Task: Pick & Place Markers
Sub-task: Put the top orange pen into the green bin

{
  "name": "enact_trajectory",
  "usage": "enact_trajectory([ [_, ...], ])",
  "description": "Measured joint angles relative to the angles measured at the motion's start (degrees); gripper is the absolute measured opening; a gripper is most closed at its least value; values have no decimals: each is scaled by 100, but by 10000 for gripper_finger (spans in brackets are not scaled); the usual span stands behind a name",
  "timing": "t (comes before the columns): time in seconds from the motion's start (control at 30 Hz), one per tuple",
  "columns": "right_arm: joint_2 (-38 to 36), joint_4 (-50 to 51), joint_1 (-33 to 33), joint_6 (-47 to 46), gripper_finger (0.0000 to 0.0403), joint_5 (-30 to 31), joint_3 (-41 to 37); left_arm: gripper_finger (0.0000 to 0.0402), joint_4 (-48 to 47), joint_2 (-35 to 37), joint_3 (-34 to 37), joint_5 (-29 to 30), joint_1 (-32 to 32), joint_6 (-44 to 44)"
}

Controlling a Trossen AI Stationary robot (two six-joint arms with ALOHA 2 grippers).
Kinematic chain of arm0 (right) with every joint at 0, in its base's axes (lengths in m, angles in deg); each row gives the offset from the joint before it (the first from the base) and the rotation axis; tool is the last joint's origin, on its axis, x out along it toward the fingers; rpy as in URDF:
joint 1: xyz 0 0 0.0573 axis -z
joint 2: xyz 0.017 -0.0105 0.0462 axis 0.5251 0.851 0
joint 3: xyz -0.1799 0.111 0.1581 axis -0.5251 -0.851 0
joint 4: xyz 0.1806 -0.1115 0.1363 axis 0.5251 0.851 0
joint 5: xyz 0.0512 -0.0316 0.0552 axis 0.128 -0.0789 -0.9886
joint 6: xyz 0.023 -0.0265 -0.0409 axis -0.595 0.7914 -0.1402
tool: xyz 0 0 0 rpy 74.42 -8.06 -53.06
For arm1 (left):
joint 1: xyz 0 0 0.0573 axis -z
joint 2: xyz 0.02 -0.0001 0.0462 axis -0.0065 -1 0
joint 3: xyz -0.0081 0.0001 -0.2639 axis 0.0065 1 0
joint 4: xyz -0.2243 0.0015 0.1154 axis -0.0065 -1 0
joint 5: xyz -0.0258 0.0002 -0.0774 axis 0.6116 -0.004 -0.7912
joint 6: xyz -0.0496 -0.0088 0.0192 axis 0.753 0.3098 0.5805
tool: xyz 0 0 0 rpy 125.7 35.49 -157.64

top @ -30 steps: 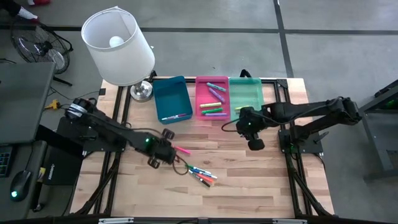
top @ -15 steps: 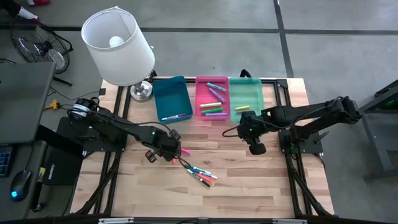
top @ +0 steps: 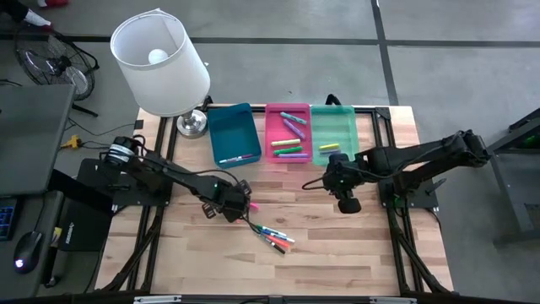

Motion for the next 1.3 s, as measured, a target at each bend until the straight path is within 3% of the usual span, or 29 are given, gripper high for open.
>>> enact_trajectory([
  [0.3, -2, 2, -59, -210, 123, 59, 0, 177, 75, -26, -3, -182, -2, -359],
  [1.17, -4, 0, -252, -453, 123, 183, 0, 177, 247, -39, 0, -1429, -7, -357],
  [1.3, -4, -2, -333, -528, 123, 270, 0, 177, 225, -289, -16, -1495, -7, -356],
])
